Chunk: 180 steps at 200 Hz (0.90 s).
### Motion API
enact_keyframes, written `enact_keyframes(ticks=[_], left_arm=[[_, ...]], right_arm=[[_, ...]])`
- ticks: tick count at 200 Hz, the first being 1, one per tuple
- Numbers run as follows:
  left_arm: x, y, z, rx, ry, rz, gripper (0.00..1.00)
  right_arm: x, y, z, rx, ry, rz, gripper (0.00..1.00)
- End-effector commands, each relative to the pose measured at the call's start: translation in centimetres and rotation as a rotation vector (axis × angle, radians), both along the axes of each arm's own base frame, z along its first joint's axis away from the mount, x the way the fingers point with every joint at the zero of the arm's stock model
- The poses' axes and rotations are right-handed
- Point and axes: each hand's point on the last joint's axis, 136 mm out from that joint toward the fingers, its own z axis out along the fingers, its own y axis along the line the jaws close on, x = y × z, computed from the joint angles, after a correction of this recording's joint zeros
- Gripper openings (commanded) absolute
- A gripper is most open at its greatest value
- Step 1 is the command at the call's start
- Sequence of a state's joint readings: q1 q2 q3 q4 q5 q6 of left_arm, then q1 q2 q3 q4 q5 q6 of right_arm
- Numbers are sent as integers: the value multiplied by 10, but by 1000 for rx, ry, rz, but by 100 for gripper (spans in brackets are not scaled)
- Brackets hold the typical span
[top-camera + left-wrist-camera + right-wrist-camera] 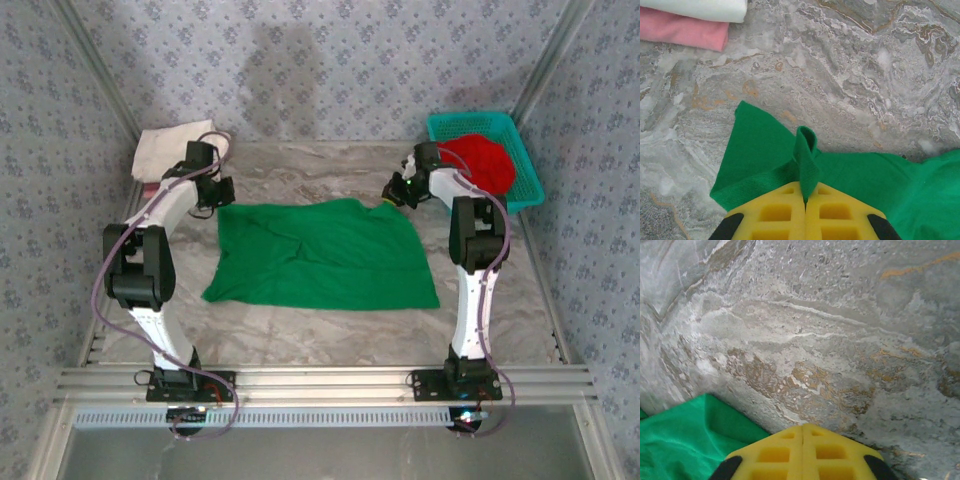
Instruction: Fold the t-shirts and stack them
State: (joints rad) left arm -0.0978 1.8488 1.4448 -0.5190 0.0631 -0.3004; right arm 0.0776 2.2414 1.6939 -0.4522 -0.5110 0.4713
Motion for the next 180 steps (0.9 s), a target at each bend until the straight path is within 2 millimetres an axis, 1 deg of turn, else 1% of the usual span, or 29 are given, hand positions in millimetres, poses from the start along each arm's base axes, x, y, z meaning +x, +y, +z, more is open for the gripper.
enact_keyframes(ticks=[1, 26, 52, 63, 87, 98, 110, 122, 137, 151, 161, 180], left_arm=[[7, 2, 20, -10, -47, 6, 0], [6, 3, 32, -7, -69, 5, 0], [3, 3, 38, -6, -73, 3, 0], [0, 4, 39, -3, -74, 1, 0], [-8, 6, 37, 6, -65, 8, 0], [-12, 8, 35, 14, -56, 12, 0], [-15, 11, 33, 23, -51, 14, 0], [-17, 12, 32, 29, -47, 16, 0], [-17, 13, 33, 31, -44, 15, 0], [-15, 12, 36, 33, -53, 11, 0], [-12, 13, 37, 39, -64, 10, 0], [-2, 16, 39, 57, -74, 11, 0]], right_arm=[[-10, -11, 9, -41, -3, -8, 0], [-7, -19, 34, -96, -80, 5, 0], [-8, -16, 57, -88, -175, 53, 0], [-10, -14, 62, -76, -201, 77, 0], [-22, -7, 61, -50, -228, 136, 0], [-28, -6, 60, -51, -246, 151, 0], [-33, -6, 63, -56, -274, 172, 0], [-36, -9, 65, -85, -290, 180, 0], [-36, -16, 71, -140, -323, 189, 0], [-33, -27, 77, -208, -364, 167, 0], [-29, -32, 83, -246, -411, 161, 0], [-23, -30, 94, -331, -541, 191, 0]])
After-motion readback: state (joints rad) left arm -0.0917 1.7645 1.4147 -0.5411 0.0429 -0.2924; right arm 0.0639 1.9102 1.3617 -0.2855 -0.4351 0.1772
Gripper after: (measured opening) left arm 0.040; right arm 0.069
